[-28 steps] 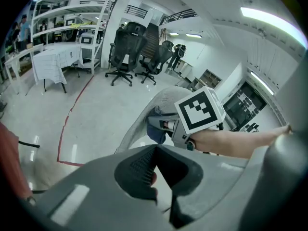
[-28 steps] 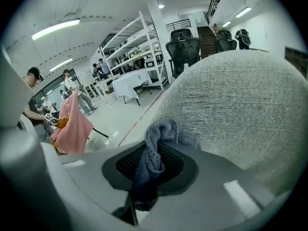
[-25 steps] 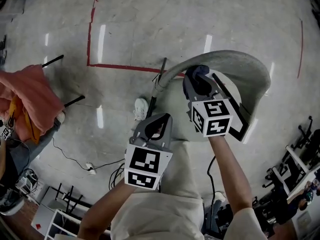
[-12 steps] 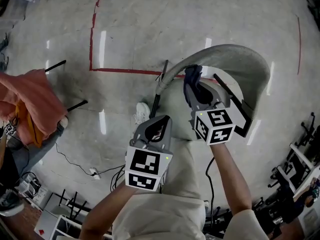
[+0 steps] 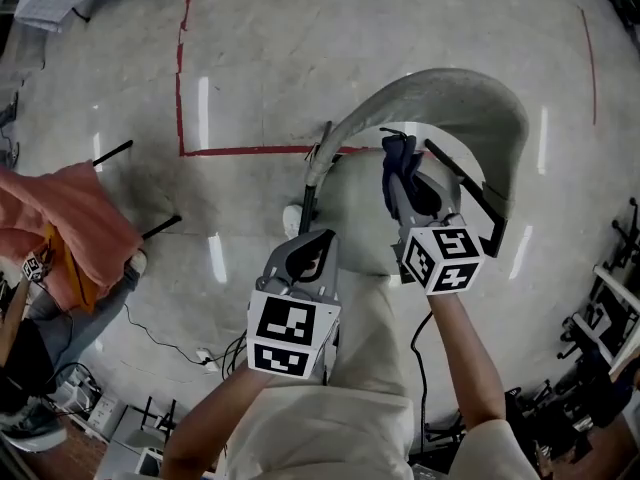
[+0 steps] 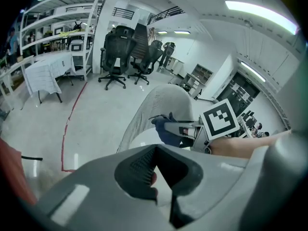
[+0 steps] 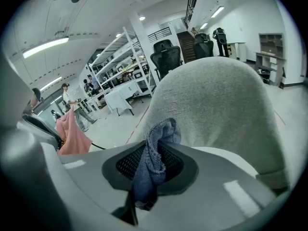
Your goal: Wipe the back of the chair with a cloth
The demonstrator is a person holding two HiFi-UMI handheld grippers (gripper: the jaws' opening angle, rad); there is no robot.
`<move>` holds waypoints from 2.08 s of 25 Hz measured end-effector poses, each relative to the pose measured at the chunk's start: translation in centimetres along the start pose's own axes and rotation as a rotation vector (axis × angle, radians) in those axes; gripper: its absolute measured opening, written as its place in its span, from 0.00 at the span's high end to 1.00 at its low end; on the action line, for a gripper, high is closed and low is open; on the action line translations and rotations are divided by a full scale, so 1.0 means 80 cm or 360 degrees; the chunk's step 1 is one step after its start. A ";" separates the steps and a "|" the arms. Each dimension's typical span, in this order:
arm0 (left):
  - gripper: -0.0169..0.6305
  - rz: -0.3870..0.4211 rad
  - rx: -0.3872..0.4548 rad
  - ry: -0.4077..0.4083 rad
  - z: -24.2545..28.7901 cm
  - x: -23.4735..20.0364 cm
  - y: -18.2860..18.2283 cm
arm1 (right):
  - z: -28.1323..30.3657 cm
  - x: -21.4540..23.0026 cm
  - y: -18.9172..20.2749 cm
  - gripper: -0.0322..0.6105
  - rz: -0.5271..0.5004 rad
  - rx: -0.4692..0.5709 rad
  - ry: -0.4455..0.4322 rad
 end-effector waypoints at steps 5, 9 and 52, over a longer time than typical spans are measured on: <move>0.97 0.0081 -0.0033 0.0058 0.008 0.029 -0.006 | -0.040 0.043 0.025 0.83 0.0162 -0.0013 0.0153; 0.97 0.0136 -0.0076 0.0105 0.016 0.041 -0.005 | -0.070 0.065 0.046 0.83 0.0247 -0.0032 0.0273; 0.97 0.0290 -0.0350 0.0172 0.169 0.186 0.007 | -0.111 0.268 0.241 0.83 0.1130 -0.0395 0.0687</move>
Point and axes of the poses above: the fingertips, and each gripper's own axes: z forward along the fingers, x to its right, y out of its underside, the point moved 3 cm from there along -z, backward along the fingers, and after that the axes turned 14 degrees about -z, right-handed, at the moved point
